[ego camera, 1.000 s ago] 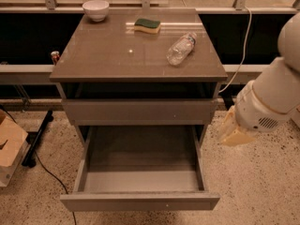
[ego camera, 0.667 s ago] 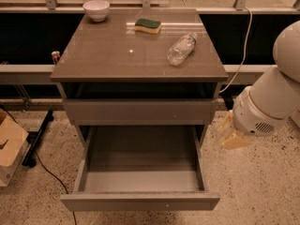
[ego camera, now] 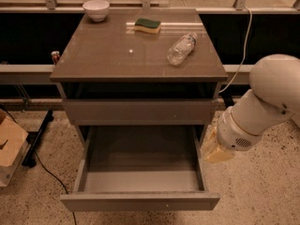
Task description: Close middle drawer
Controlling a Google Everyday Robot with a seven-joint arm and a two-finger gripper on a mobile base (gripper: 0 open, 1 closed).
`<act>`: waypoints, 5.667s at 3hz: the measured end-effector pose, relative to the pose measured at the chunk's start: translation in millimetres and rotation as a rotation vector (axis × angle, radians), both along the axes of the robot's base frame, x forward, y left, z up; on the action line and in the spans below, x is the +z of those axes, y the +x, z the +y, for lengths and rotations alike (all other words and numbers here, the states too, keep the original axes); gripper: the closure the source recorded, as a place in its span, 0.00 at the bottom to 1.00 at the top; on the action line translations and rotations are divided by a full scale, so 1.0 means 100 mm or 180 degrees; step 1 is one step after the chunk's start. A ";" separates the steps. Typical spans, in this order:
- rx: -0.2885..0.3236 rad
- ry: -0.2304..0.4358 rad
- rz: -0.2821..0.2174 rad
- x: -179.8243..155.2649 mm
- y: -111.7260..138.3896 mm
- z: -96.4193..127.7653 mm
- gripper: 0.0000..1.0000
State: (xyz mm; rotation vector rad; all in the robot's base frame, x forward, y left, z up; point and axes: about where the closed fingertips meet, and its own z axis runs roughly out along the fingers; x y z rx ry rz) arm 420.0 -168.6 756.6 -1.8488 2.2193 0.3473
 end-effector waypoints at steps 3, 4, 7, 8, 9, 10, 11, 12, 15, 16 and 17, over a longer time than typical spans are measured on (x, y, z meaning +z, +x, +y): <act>0.0007 0.0519 0.0349 -1.30 -0.23 0.17 1.00; -0.0009 0.0552 0.0388 -1.37 -0.24 0.17 1.00; -0.0159 0.1059 0.0488 -2.46 -0.46 0.30 1.00; -0.0247 0.1119 0.0489 -2.80 -0.42 0.28 1.00; -0.0371 0.1151 0.0513 -3.12 -0.33 0.21 1.00; -0.0565 0.1199 0.0516 -3.39 -0.24 0.10 1.00; -0.0608 0.1221 0.0504 -3.44 -0.21 0.08 1.00; -0.0771 0.1415 0.0341 -3.57 0.05 0.07 1.00; -0.0811 0.1384 -0.0314 -3.56 0.46 0.20 1.00; -0.0746 0.1429 -0.0453 -3.56 0.61 0.29 1.00; -0.0648 0.1562 -0.0680 -3.52 0.96 0.44 1.00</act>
Offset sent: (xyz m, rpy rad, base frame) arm -0.0227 0.0252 -0.1300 0.1050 0.1026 0.0717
